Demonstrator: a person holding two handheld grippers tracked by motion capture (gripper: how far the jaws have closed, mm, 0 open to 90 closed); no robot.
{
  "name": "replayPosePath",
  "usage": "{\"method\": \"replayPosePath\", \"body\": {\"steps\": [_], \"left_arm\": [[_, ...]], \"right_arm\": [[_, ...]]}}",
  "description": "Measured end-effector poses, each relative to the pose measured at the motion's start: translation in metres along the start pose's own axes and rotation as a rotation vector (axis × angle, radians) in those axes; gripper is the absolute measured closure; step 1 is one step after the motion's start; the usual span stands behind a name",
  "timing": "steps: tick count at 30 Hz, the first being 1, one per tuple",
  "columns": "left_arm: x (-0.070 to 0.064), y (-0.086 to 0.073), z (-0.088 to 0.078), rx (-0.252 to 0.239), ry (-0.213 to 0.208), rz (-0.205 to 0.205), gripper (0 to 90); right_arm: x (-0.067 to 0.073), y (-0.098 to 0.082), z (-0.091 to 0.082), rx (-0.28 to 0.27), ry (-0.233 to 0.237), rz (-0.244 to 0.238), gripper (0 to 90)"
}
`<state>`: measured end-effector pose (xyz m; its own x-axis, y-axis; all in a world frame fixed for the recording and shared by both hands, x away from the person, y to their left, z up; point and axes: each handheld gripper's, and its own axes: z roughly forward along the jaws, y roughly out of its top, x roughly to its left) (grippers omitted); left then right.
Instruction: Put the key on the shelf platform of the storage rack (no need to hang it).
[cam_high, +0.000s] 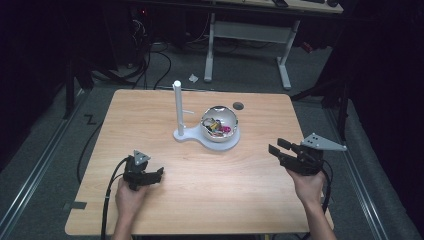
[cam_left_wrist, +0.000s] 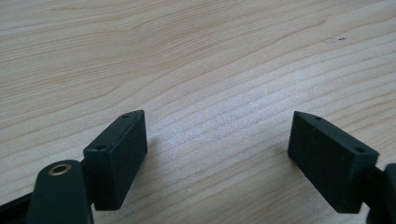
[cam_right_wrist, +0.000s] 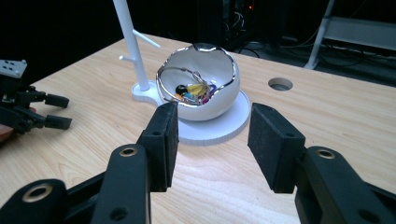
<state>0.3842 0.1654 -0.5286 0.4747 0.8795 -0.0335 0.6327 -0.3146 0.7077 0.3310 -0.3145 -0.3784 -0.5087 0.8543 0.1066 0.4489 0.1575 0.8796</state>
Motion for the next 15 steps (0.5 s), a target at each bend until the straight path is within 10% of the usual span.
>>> {"method": "replayPosePath", "body": {"steps": [15], "left_arm": [[0.0, 0.0, 0.0, 0.0, 0.0, 0.0, 20.2]], "right_arm": [[0.001, -0.02, 0.015, 0.026, -0.018, -0.003, 53.1]]}}
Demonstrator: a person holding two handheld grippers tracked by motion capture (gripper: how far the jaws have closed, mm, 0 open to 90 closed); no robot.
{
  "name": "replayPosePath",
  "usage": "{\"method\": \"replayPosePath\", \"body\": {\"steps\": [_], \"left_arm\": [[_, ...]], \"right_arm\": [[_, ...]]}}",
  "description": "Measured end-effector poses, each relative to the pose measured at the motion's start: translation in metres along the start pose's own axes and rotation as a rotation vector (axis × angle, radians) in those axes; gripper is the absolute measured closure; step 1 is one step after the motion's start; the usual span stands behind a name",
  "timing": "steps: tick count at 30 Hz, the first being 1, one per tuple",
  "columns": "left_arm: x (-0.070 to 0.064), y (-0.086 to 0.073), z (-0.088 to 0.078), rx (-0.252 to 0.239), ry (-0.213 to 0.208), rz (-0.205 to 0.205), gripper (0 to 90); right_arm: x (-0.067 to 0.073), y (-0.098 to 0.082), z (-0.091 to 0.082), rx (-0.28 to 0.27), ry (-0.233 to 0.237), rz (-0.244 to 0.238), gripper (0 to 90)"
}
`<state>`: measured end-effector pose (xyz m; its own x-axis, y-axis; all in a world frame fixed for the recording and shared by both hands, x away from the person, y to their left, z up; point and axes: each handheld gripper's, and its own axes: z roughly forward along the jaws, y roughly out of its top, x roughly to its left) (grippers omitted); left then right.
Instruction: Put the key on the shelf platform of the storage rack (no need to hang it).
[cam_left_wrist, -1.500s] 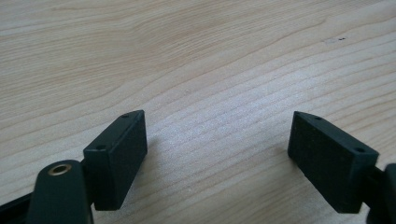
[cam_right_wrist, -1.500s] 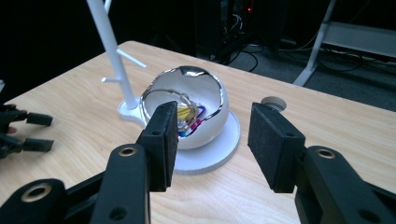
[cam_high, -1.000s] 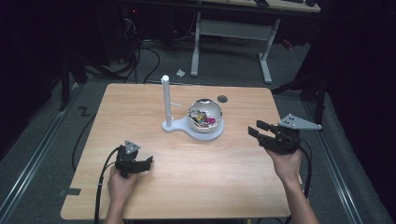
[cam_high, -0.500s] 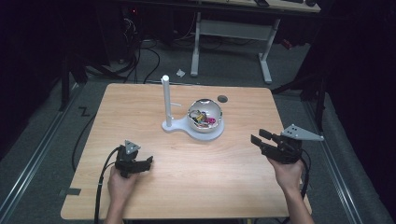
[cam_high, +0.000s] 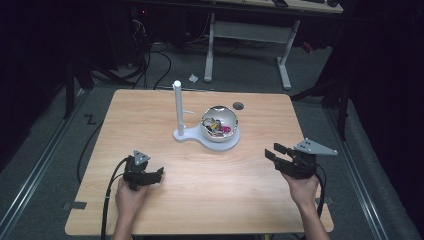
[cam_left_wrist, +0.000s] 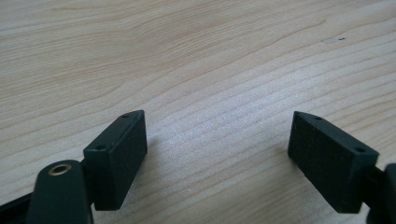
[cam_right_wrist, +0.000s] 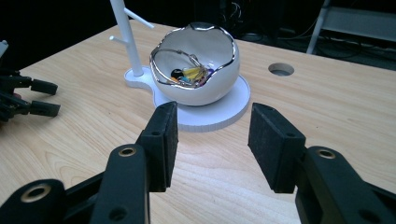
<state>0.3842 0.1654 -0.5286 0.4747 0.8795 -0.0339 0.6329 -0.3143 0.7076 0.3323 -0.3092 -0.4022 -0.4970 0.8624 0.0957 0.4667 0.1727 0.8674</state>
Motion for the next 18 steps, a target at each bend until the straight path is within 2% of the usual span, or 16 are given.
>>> {"method": "replayPosePath", "body": {"steps": [6, 18], "left_arm": [[0.0, 0.0, 0.0, 0.0, 0.0, 0.0, 20.2], [0.0, 0.0, 0.0, 0.0, 0.0, 0.0, 20.2]], "right_arm": [[0.0, -0.005, 0.006, -0.001, 0.003, 0.009, 53.0], [-0.001, -0.019, 0.024, 0.035, 0.0, 0.015, 52.1]]}}
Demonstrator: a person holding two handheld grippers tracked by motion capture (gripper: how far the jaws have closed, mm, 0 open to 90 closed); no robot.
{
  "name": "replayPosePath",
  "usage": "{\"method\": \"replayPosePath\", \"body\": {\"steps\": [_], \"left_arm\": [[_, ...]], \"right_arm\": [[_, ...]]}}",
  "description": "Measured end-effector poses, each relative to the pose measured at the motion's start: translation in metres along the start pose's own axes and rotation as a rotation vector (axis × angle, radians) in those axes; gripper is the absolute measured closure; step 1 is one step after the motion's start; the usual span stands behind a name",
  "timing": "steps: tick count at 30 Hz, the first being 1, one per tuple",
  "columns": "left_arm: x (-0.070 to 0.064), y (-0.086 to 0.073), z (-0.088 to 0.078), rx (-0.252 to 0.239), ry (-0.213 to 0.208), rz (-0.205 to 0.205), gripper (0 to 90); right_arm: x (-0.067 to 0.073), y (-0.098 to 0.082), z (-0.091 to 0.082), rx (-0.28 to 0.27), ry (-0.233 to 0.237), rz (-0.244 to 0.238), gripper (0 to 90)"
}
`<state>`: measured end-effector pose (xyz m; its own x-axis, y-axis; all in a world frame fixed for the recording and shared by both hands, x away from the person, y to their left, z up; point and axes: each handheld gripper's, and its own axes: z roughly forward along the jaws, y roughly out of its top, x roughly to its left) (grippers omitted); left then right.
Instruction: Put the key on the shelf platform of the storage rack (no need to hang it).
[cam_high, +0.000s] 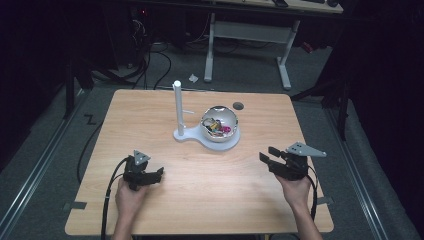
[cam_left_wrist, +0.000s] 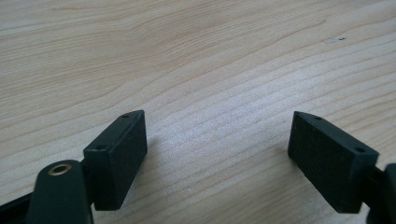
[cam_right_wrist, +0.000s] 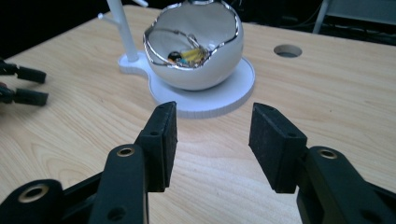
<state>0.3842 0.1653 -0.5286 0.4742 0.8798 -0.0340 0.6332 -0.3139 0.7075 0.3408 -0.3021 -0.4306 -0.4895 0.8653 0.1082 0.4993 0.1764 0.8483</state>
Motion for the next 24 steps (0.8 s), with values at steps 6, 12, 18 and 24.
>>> {"method": "replayPosePath", "body": {"steps": [6, 12, 18, 24], "left_arm": [[0.0, 0.0, 0.0, 0.0, 0.0, 0.0, 20.2], [0.0, 0.0, 0.0, 0.0, 0.0, 0.0, 20.2], [0.0, 0.0, 0.0, 0.0, 0.001, 0.0, 20.2], [0.0, 0.0, 0.0, 0.0, 0.001, -0.001, 20.2]], "right_arm": [[-0.002, -0.009, 0.009, 0.039, -0.003, -0.005, 51.9], [-0.006, -0.017, 0.02, 0.052, -0.018, 0.015, 51.7], [-0.008, -0.025, 0.035, 0.073, -0.024, 0.036, 51.7], [-0.01, -0.034, 0.048, 0.092, -0.026, 0.047, 50.2]]}}
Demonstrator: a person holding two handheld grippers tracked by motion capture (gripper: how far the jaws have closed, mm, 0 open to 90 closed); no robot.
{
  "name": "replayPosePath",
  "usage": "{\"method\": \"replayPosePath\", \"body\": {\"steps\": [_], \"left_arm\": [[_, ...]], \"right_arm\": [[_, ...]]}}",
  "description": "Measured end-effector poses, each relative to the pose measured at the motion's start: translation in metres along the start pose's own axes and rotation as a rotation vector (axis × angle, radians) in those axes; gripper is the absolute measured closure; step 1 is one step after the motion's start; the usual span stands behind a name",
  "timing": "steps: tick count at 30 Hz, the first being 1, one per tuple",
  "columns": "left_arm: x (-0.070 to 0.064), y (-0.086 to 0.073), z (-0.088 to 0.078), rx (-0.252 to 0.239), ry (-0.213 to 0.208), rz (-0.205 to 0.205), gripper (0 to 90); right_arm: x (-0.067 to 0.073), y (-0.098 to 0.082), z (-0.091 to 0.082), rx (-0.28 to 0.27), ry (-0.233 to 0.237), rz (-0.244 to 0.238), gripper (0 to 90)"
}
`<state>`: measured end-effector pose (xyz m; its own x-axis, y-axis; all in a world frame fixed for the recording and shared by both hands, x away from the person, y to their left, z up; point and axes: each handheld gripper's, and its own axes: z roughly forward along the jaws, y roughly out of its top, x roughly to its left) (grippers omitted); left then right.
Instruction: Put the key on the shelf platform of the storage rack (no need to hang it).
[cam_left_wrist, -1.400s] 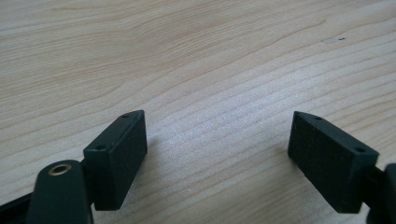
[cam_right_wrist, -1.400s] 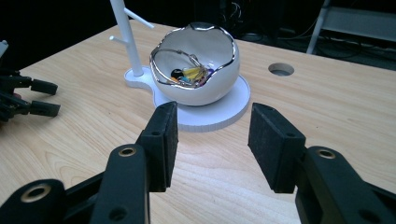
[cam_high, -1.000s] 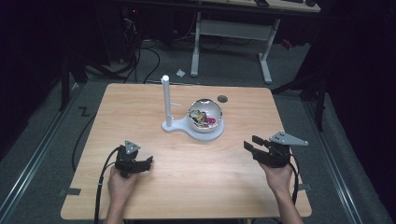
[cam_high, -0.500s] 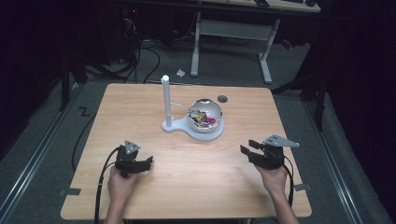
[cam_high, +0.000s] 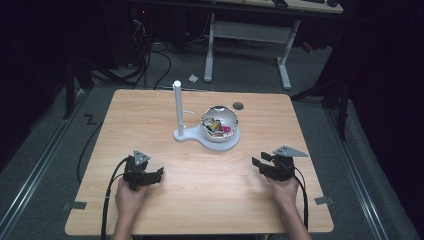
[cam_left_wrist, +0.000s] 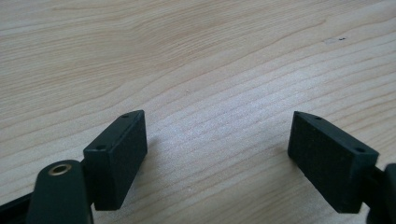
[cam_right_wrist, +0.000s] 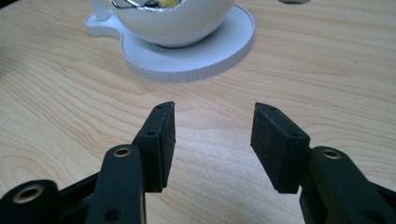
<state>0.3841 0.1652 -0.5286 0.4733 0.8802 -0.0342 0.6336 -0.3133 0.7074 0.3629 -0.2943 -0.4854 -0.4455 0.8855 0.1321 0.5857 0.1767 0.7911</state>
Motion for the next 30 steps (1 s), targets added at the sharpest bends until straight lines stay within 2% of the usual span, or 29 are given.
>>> {"method": "replayPosePath", "body": {"steps": [3, 4, 5, 6, 14, 16, 18, 23, 24, 30], "left_arm": [[0.0, 0.0, 0.0, 0.0, 0.0, 0.0, 20.2], [0.0, 0.0, 0.0, 0.0, 0.0, 0.0, 20.2], [0.0, 0.0, 0.0, 0.0, 0.0, 0.0, 20.2], [0.0, 0.0, 0.0, 0.0, 0.0, 0.0, 20.2], [0.0, 0.0, 0.0, 0.0, 0.0, 0.0, 20.2], [0.0, 0.0, 0.0, 0.0, 0.0, 0.001, 20.2], [0.0, 0.0, 0.0, 0.0, 0.0, 0.0, 20.2], [0.0, 0.0, 0.0, 0.0, 0.001, 0.0, 20.2], [0.0, 0.0, 0.0, 0.0, 0.0, 0.0, 20.2], [0.0, 0.0, 0.0, -0.001, -0.001, 0.001, 20.2]], "right_arm": [[-0.001, -0.003, 0.005, 0.012, -0.012, -0.003, 49.6], [0.001, -0.005, 0.008, 0.025, -0.055, -0.032, 49.8], [0.001, -0.005, 0.008, 0.025, -0.055, -0.032, 49.8], [0.003, -0.007, 0.013, 0.045, -0.09, -0.07, 49.8], [-0.001, -0.018, 0.026, 0.091, -0.122, -0.068, 49.5], [-0.001, -0.018, 0.027, 0.096, -0.129, -0.071, 49.3], [-0.001, -0.02, 0.03, 0.12, -0.157, -0.081, 49.0], [0.0, -0.019, 0.032, 0.136, -0.169, -0.083, 46.9], [-0.003, -0.019, 0.032, 0.141, -0.163, -0.056, 43.9], [-0.004, -0.018, 0.032, 0.144, -0.17, -0.039, 41.5]]}}
